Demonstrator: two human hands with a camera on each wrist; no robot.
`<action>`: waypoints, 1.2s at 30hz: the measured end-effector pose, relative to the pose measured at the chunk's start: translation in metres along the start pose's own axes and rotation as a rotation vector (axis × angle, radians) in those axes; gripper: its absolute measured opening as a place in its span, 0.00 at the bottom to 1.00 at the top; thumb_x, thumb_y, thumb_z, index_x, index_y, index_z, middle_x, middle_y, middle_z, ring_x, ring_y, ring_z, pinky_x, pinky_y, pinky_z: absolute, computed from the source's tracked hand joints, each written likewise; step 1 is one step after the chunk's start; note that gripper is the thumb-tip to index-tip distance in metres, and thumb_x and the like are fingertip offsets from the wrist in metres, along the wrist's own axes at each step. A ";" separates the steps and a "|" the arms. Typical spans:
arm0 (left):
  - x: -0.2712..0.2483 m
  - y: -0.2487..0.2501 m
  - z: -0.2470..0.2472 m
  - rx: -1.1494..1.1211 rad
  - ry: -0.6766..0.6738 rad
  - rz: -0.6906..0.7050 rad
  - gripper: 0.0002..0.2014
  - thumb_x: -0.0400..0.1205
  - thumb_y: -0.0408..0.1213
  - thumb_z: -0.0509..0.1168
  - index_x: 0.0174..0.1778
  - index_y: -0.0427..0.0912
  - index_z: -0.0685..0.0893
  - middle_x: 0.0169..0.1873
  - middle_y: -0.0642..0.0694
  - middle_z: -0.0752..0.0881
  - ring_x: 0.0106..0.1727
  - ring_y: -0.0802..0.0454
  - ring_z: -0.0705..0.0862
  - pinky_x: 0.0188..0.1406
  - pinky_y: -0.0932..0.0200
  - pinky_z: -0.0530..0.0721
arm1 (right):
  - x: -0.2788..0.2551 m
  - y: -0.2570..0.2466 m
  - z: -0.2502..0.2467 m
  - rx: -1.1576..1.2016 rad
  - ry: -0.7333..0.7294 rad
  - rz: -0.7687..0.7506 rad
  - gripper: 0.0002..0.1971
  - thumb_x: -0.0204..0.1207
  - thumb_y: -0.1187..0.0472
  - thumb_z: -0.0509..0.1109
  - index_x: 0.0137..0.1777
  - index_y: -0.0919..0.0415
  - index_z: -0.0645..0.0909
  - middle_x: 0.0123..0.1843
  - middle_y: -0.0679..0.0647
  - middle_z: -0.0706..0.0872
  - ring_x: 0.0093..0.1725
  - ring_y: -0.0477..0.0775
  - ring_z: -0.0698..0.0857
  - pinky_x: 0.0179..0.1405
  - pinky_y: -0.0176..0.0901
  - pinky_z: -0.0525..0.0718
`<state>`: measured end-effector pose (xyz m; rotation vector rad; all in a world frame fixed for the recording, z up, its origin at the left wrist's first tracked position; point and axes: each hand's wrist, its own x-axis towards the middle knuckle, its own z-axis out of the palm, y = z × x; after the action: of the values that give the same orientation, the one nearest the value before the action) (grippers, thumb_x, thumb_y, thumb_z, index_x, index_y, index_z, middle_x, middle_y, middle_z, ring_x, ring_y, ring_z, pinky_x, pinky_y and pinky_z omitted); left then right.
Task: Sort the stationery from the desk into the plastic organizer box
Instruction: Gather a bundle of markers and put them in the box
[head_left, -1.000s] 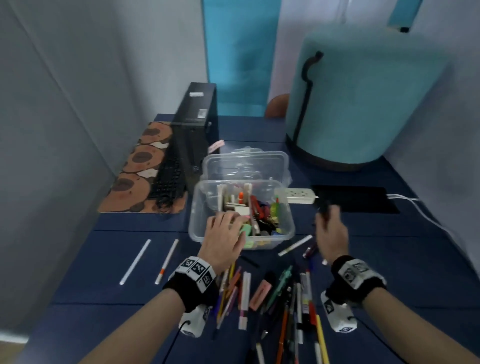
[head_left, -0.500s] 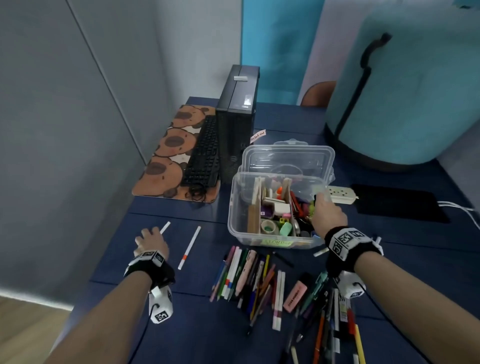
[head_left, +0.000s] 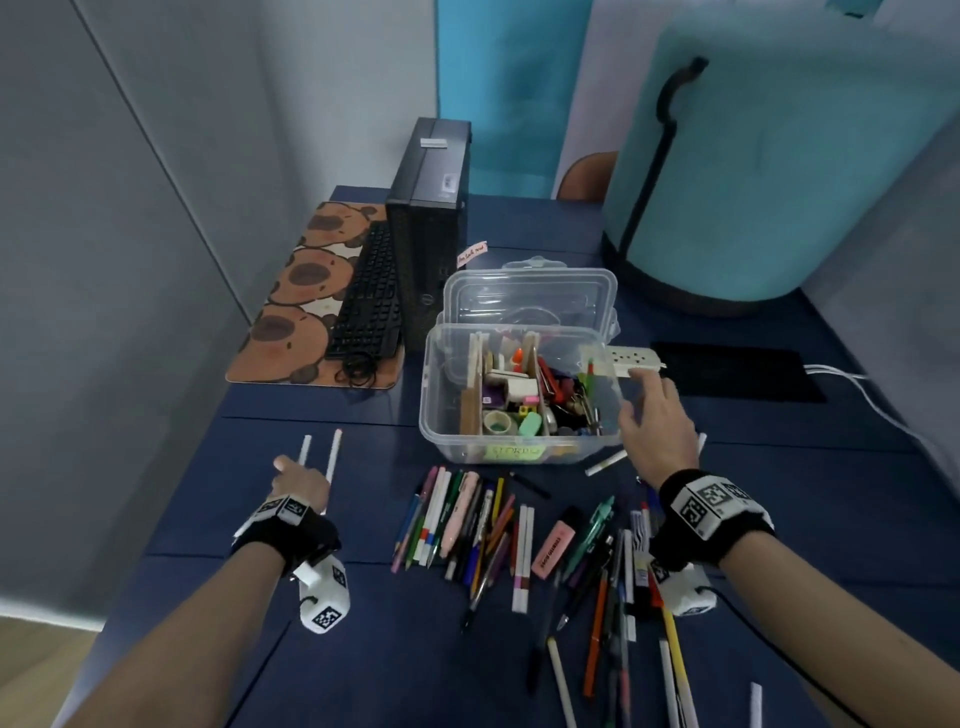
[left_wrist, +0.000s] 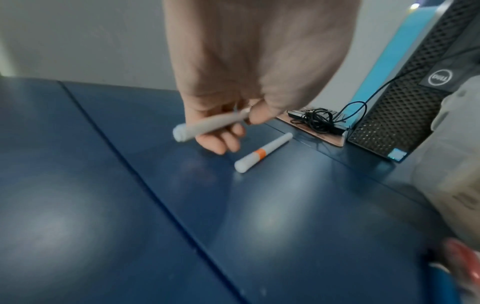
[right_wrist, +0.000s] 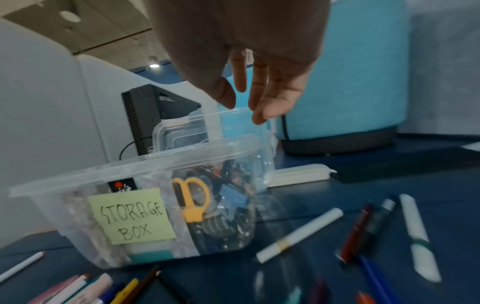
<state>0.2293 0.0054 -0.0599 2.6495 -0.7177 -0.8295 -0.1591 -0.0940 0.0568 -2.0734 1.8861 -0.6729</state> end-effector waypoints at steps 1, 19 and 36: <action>-0.005 -0.001 0.001 0.014 0.016 0.002 0.23 0.84 0.32 0.55 0.74 0.25 0.62 0.69 0.26 0.71 0.68 0.28 0.74 0.66 0.40 0.73 | -0.007 0.012 -0.005 0.034 0.016 0.031 0.17 0.81 0.61 0.62 0.70 0.54 0.71 0.62 0.57 0.76 0.51 0.63 0.82 0.48 0.55 0.80; -0.036 0.014 0.036 0.184 -0.030 0.090 0.19 0.85 0.29 0.57 0.69 0.20 0.68 0.69 0.21 0.69 0.70 0.28 0.70 0.71 0.39 0.69 | -0.169 0.153 -0.034 -0.329 -1.067 0.643 0.14 0.75 0.55 0.72 0.32 0.60 0.76 0.27 0.51 0.81 0.26 0.48 0.81 0.29 0.38 0.83; -0.059 0.007 0.011 -0.520 -0.142 0.205 0.05 0.82 0.34 0.65 0.47 0.37 0.84 0.44 0.33 0.86 0.35 0.38 0.79 0.24 0.61 0.76 | -0.088 0.092 -0.022 0.994 -0.392 0.884 0.14 0.85 0.60 0.60 0.36 0.62 0.73 0.34 0.61 0.75 0.38 0.62 0.79 0.43 0.53 0.79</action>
<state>0.1785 0.0293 -0.0386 2.0388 -0.6816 -0.9936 -0.2540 -0.0166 0.0165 -0.6091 1.5075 -0.6704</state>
